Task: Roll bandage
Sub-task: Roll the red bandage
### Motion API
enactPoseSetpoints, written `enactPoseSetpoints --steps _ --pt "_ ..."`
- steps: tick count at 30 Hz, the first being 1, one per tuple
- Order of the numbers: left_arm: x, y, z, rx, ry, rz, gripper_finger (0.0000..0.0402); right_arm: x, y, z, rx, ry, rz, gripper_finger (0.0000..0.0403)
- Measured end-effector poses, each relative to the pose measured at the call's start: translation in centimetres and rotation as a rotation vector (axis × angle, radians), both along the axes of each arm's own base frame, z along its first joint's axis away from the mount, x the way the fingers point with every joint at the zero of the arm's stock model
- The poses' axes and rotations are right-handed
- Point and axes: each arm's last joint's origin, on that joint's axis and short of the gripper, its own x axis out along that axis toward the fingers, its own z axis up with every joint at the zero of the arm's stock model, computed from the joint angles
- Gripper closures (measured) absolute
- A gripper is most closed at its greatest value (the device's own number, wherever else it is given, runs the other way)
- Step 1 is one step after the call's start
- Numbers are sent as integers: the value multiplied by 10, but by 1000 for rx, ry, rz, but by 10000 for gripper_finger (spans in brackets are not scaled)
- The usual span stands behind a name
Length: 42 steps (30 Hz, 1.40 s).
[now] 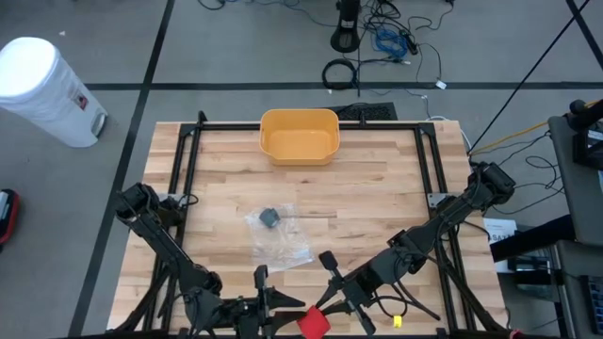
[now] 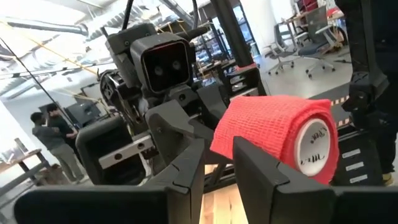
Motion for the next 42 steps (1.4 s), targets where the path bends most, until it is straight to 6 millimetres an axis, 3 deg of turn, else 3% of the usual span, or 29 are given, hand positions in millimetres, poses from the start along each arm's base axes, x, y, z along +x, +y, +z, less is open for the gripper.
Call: enactPoseSetpoints --steps 5,11,30,36,42 --pt "-3 -1 -1 65 19 80 311 0 0 0 -6 -3 0 374" --pt "-24 -3 22 34 -47 109 311 0 0 -1 -14 3 0 374" --pt "-10 1 2 -56 69 54 311 2 -3 -1 -16 0 -55 374" --pt "-25 -7 10 -17 29 133 311 2 -3 0 2 6 -56 374" --pt "-34 -13 17 -39 -16 100 311 2 -3 -1 4 8 -56 374"
